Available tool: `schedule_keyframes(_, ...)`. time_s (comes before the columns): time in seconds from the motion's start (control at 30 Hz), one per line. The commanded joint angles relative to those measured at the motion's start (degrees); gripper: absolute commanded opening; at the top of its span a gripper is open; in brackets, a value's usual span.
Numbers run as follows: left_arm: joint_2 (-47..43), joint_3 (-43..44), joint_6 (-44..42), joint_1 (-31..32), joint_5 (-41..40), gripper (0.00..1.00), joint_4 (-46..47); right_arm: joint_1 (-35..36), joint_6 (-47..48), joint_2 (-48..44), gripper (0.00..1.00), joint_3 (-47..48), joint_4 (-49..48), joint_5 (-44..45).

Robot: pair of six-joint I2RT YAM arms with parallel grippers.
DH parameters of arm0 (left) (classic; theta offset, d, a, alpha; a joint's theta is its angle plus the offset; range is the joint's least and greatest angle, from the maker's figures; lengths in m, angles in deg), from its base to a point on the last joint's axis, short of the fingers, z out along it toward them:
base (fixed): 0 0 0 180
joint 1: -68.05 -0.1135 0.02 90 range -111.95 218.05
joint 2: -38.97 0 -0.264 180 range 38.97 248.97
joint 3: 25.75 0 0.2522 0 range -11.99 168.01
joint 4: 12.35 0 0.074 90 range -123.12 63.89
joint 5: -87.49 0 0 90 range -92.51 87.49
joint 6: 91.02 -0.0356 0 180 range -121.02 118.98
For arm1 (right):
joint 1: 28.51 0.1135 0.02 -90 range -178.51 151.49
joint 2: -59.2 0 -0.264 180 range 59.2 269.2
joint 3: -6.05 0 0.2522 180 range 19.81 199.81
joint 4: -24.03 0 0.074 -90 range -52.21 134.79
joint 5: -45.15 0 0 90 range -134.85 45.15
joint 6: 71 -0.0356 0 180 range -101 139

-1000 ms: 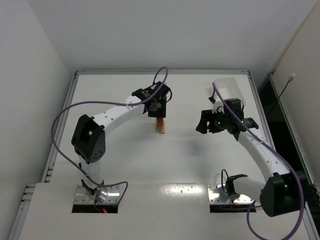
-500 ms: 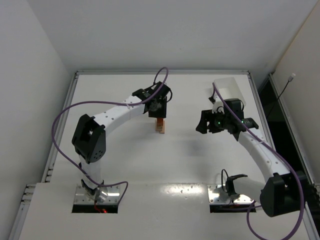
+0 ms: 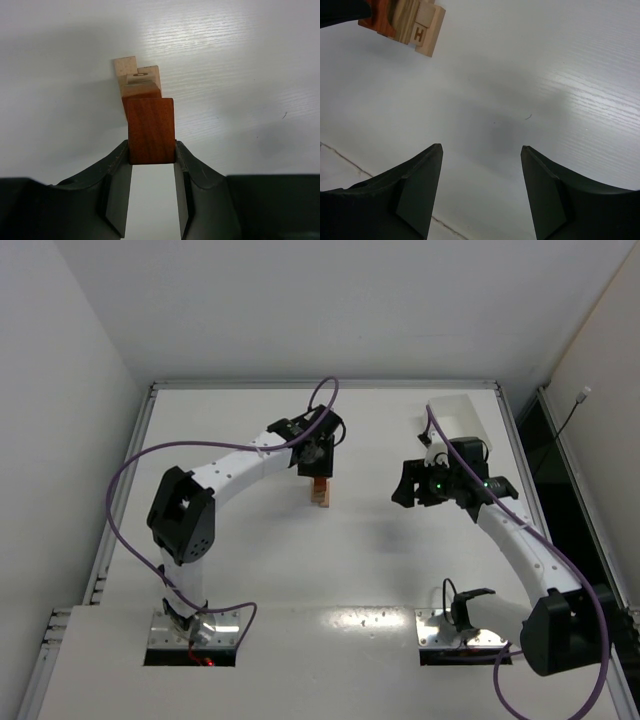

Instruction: Build the wood block tower

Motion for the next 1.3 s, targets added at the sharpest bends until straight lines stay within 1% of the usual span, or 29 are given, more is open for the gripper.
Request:
schedule_keyframes(0.0, -0.23, 1.13, 0.52, -0.04, -0.57, 0.14, 1.15, -0.27, -0.74, -1.25, 0.61, -0.21, -1.65, -1.41)
schedule_keyframes(0.17, -0.23, 1.13, 0.52, -0.04, -0.57, 0.33, 1.15, -0.27, -0.74, -0.72, 0.61, -0.21, -1.65, -1.41)
schedule_keyframes(0.2, -0.23, 1.13, 0.52, -0.04, -0.57, 0.40, 1.15, -0.27, -0.74, -0.72, 0.61, -0.21, -1.65, -1.41)
schedule_keyframes(0.27, -0.23, 1.13, 0.52, -0.04, -0.57, 0.45, 1.15, -0.27, -0.74, -0.72, 0.61, -0.21, -1.65, -1.41)
schedule_keyframes(0.3, -0.23, 1.13, 0.52, -0.04, -0.57, 0.54, 1.15, -0.27, -0.74, -0.72, 0.61, -0.21, -1.65, -1.41)
schedule_keyframes(0.33, -0.23, 1.13, 0.52, -0.04, -0.57, 0.59, 1.15, -0.27, -0.74, -0.72, 0.61, -0.21, -1.65, -1.41)
schedule_keyframes(0.4, -0.23, 1.13, 0.52, -0.04, -1.10, 0.66, 1.15, -0.27, -0.74, -0.72, 0.61, -0.21, -1.65, -1.41)
schedule_keyframes(0.43, -0.23, 1.13, 0.52, -0.04, -1.10, 0.72, 1.15, -0.27, -0.74, -0.72, 0.61, -0.21, -1.65, -1.41)
schedule_keyframes(0.5, -0.23, 1.13, 0.52, -0.04, -2.50, 0.76, 1.15, -0.27, -0.74, -0.72, 0.61, -0.21, -1.65, -1.41)
schedule_keyframes(0.57, -0.85, 1.75, 0.52, -0.04, -3.47, 0.86, 1.15, -0.27, -0.74, -1.24, 0.61, -0.74, -1.65, -1.41)
schedule_keyframes(0.7, -5.05, 2.28, -2.28, -0.04, -4.61, 1.00, 2.81, -0.27, -0.22, -1.95, 0.61, -1.26, -2.17, -0.81)
schedule_keyframes(0.77, -7.08, 2.28, -3.43, -0.04, -5.31, 1.00, 2.82, -0.27, -0.21, -2.56, 0.61, -1.97, -2.17, -0.18)
schedule_keyframes(0.87, -12.08, 0.97, -5.36, -0.04, -8.82, 1.00, 4.48, -0.27, -0.21, -3.10, 0.61, -2.49, -2.17, 3.23)
schedule_keyframes(0.93, -15.07, -0.18, -7.21, -0.04, -12.60, 1.00, 5.54, -0.27, -0.21, -3.71, 0.61, -1.80, -2.17, 8.24)
schedule_keyframes(0.97, -17.96, -0.97, -7.91, -0.04, -14.09, 1.00, 6.06, -0.27, -0.21, -3.71, 0.61, -1.79, -2.17, 11.73)
schedule_keyframes(1.03, -21.22, -3.16, -10.63, -0.04, -17.17, 1.00, 7.11, -0.27, 1.53, -3.71, 0.66, 0.31, -1.65, 14.74)
schedule_keyframes(1.1, -25.80, -6.31, -13.88, -2.40, -17.18, 1.00, 7.12, -0.27, 3.64, -3.19, 0.70, 2.33, -1.65, 17.13)
schedule_keyframes(1.13, -27.20, -6.34, -15.03, -3.72, -16.22, 1.00, 7.12, -0.79, 4.52, -3.18, 0.70, 2.86, -1.65, 17.13)
schedule_keyframes(1.17, -28.43, -9.21, -16.08, -6.34, -15.60, 1.00, 7.12, -0.80, 5.23, -3.18, 0.71, 3.48, -1.65, 17.13)
schedule_keyframes(1.27, -32.83, -16.16, -19.60, -10.66, -14.72, 1.00, 7.12, -0.80, 7.69, -2.66, 0.76, 5.06, -0.33, 17.13)
